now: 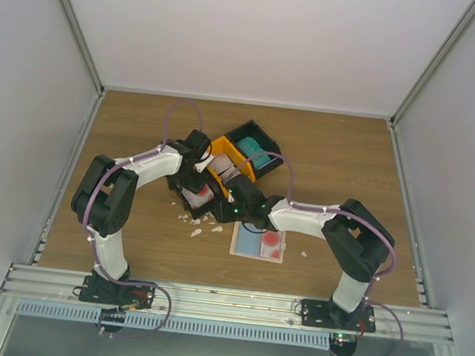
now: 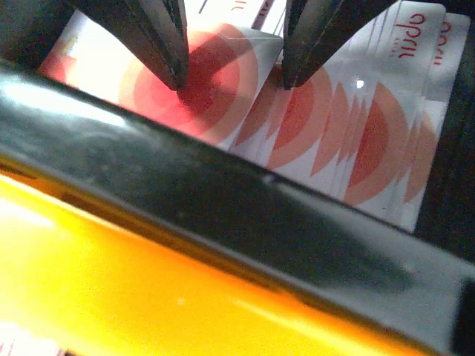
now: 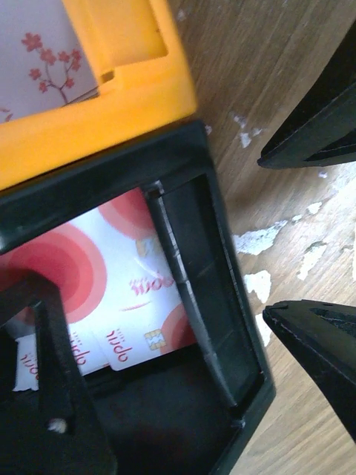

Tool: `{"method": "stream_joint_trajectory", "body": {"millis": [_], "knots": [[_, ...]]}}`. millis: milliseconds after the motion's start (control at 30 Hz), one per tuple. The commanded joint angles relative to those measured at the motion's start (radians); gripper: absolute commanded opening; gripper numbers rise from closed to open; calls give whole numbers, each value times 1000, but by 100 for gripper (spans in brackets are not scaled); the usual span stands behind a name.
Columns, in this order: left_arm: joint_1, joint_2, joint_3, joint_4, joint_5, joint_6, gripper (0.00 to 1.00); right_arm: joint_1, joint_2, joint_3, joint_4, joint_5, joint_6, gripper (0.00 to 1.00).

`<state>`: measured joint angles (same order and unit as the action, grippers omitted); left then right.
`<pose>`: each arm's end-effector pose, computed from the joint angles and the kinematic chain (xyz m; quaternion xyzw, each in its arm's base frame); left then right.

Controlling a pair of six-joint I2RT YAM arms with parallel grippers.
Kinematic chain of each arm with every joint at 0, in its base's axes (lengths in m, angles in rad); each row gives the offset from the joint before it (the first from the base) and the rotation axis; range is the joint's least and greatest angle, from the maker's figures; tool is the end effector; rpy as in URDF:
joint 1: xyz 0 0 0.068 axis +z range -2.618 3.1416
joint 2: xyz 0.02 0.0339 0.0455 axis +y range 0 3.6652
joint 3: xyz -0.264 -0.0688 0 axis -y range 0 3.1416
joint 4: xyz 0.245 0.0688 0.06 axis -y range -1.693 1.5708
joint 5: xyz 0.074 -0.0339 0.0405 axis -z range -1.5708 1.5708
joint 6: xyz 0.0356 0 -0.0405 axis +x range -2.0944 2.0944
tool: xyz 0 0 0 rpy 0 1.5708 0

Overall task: Put the credit cards into the card holder
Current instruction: Pick up the credit card from the storage box.

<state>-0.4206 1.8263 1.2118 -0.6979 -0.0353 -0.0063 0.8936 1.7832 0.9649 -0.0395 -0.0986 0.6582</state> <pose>0.3195 -0.1416 0.1708 0.2017 0.9708 -0.0102 0.1296 0.2219 0.2816 0.1510 -0.1270 0.9275 0.2771 0.2165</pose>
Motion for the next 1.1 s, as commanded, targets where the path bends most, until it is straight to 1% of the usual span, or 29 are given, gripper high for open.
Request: {"method": "stream_joint_trajectory", "body": {"millis": [0,267,433,567,733,933,1067], "knots": [[4,-2,-14,-27,71,-31,35,10,42,42,8,7,-21,50],[-3,-51,-32,-23,157,-72,30,10,79,71,-11,13,-20,49],[-15,-92,-51,-9,191,-92,28,10,101,91,-21,21,-19,49],[-19,-128,-56,-7,231,-102,28,10,105,95,-23,23,-11,49],[-24,-174,-63,5,281,-124,24,10,99,91,-27,29,0,49],[-23,-190,-78,58,350,-169,18,-2,87,85,-32,20,20,48],[-24,-182,-105,94,372,-193,11,-10,70,75,-18,9,25,48]]}}
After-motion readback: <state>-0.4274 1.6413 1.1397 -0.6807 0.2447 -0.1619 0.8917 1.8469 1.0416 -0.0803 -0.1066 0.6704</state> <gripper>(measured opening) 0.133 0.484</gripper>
